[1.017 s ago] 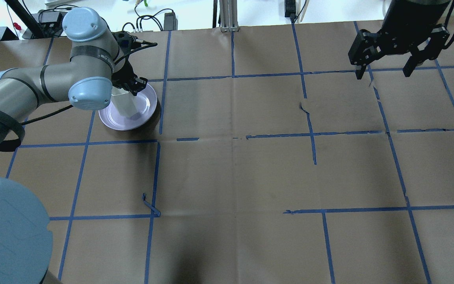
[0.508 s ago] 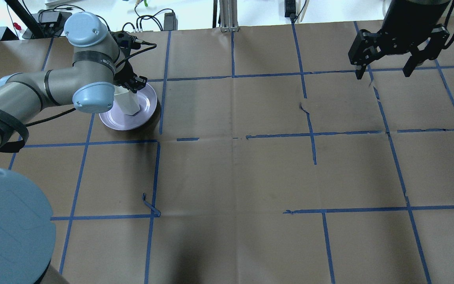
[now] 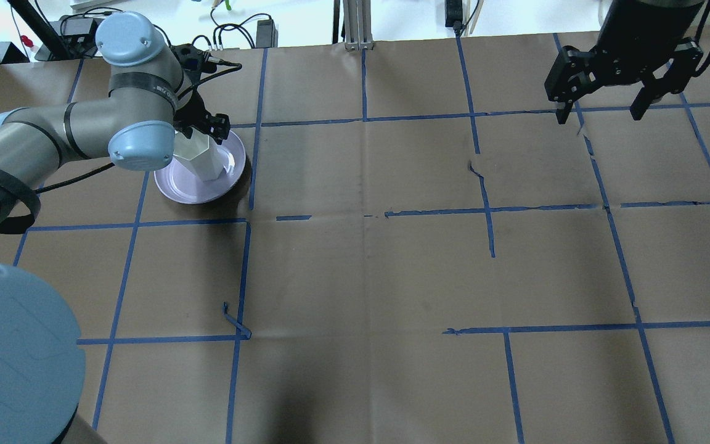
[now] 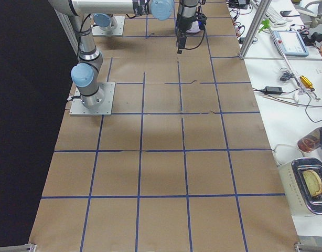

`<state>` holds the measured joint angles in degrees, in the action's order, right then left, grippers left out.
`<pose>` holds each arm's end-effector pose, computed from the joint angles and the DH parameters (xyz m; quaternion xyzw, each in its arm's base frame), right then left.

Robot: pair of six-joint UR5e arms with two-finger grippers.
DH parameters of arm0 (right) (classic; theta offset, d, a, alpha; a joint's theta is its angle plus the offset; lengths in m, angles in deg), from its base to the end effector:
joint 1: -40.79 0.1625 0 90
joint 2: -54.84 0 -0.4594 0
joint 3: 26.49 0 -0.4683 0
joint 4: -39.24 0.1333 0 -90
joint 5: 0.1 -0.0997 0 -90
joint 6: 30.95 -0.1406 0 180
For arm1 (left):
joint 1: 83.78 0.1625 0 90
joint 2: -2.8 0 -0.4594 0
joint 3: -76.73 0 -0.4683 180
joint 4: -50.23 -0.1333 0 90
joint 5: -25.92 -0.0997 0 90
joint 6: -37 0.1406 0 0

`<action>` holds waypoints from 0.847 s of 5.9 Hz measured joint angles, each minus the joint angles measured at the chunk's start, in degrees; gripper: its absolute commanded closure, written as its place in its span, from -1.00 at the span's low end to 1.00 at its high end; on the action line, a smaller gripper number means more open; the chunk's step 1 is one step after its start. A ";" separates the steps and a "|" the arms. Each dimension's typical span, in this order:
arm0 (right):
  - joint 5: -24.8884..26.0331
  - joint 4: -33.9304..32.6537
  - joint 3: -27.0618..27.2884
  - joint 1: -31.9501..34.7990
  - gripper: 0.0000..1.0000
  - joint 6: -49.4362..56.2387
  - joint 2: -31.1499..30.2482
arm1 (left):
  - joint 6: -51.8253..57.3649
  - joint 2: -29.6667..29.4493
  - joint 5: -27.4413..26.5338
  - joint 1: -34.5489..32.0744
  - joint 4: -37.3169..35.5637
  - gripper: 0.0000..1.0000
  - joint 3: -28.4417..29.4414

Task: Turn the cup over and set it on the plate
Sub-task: 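Open the left gripper and raise it away from the mug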

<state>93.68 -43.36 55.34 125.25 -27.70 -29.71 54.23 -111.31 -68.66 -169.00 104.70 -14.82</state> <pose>0.0656 -0.6085 0.4941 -0.0186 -0.9985 -0.0432 0.0297 -0.0606 -0.7397 0.2580 0.1045 0.9900 -0.0768 0.0555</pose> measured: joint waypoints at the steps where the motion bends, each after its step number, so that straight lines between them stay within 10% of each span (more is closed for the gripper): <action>1: 0.00 -0.01 0.00 0.00 -1.00 0.00 0.00 | -0.14 3.16 -0.60 0.04 8.17 -0.99 2.45; 5: 0.00 0.01 0.00 0.00 -1.00 0.00 0.00 | -12.04 18.70 2.30 -2.70 31.18 -1.00 4.47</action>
<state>93.68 -43.35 55.33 125.25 -27.70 -29.72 42.19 -92.61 -66.36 -171.70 135.89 -10.35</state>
